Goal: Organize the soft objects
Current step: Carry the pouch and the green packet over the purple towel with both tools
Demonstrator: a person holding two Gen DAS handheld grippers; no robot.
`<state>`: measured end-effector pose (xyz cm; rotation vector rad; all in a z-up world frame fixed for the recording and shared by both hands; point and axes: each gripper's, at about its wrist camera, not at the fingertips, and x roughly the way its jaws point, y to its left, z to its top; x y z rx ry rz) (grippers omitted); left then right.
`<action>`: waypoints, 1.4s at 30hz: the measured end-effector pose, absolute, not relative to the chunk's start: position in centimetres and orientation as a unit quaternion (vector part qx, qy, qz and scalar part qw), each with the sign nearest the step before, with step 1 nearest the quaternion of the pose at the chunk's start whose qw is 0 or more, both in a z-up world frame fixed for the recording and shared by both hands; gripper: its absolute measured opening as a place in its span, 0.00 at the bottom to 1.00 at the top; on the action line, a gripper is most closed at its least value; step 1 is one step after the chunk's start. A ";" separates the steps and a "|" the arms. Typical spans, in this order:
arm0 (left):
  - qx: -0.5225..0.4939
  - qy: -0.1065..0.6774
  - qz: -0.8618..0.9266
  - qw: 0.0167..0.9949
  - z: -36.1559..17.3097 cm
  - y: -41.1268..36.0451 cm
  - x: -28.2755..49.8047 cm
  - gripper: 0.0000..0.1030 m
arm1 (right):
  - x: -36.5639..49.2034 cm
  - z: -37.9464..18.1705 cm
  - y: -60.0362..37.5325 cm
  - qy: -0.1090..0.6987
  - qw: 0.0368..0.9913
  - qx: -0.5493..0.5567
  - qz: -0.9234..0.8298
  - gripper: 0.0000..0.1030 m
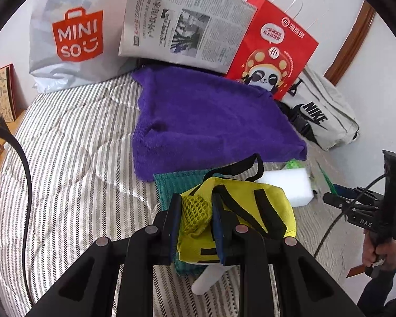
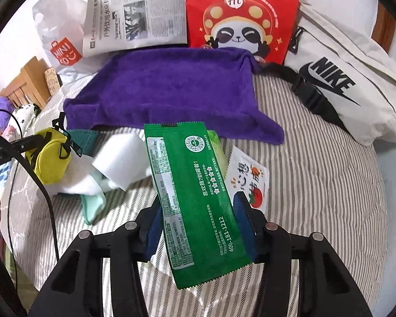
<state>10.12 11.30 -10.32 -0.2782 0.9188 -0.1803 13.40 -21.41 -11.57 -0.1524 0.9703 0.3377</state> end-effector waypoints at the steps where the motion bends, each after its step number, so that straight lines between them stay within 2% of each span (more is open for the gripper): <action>1: -0.134 0.440 -0.087 0.884 -10.1 11.3 10.1 0.21 | 13.5 -11.3 -21.3 0.462 0.869 -0.070 0.164 0.49; 13: -0.126 0.425 -0.097 0.891 -7.5 10.7 11.4 0.21 | 16.1 -9.1 -20.6 0.446 0.878 -0.058 0.162 0.49; 26: -0.119 0.423 -0.086 0.894 -6.1 11.1 16.9 0.21 | 22.8 -8.7 -19.9 0.444 0.882 -0.044 0.149 0.49; 42: -0.122 0.448 -0.051 0.884 -8.9 12.7 26.2 0.21 | 33.1 -10.5 -17.5 0.455 0.883 -0.043 0.109 0.49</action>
